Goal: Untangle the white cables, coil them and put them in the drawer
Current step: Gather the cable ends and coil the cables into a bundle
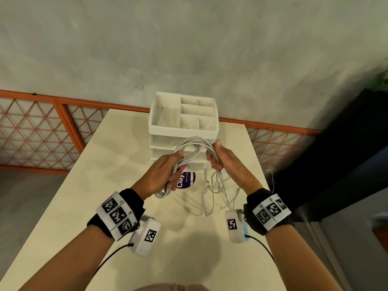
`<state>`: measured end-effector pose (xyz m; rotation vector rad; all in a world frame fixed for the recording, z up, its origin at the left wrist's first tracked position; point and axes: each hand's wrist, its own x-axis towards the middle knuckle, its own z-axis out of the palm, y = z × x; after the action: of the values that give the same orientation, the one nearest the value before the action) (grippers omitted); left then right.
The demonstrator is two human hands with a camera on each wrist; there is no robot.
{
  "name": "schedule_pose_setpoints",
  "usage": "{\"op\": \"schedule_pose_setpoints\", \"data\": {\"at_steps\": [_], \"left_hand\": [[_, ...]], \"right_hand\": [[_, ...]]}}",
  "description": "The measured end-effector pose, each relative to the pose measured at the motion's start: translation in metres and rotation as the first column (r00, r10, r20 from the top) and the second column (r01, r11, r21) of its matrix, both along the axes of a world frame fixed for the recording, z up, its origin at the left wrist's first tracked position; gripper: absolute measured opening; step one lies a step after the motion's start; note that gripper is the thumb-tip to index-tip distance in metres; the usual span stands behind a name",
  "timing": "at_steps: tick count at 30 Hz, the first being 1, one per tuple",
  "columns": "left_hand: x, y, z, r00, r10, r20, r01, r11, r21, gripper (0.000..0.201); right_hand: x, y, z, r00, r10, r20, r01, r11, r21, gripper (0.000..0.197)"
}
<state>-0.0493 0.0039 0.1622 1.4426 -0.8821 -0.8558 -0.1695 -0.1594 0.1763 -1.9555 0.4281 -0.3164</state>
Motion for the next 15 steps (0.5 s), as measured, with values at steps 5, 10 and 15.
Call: {"op": "schedule_pose_setpoints", "data": {"at_steps": [5, 10, 15], "left_hand": [[-0.002, -0.002, -0.001, 0.998, 0.019, -0.056, -0.021, 0.999, -0.036, 0.046], [-0.008, -0.011, -0.001, 1.0, 0.004, -0.022, -0.005, 0.999, -0.054, 0.046], [-0.015, -0.019, -0.006, 0.994, -0.001, 0.108, 0.015, 0.991, -0.133, 0.039]], "right_hand": [[0.005, 0.023, -0.007, 0.935, -0.168, 0.311, 0.225, 0.962, -0.155, 0.037], [0.016, 0.038, -0.012, 0.917, -0.277, 0.288, 0.297, 0.955, -0.025, 0.036], [0.025, 0.046, -0.001, 0.955, -0.273, 0.119, 0.26, 0.959, 0.11, 0.041]]}}
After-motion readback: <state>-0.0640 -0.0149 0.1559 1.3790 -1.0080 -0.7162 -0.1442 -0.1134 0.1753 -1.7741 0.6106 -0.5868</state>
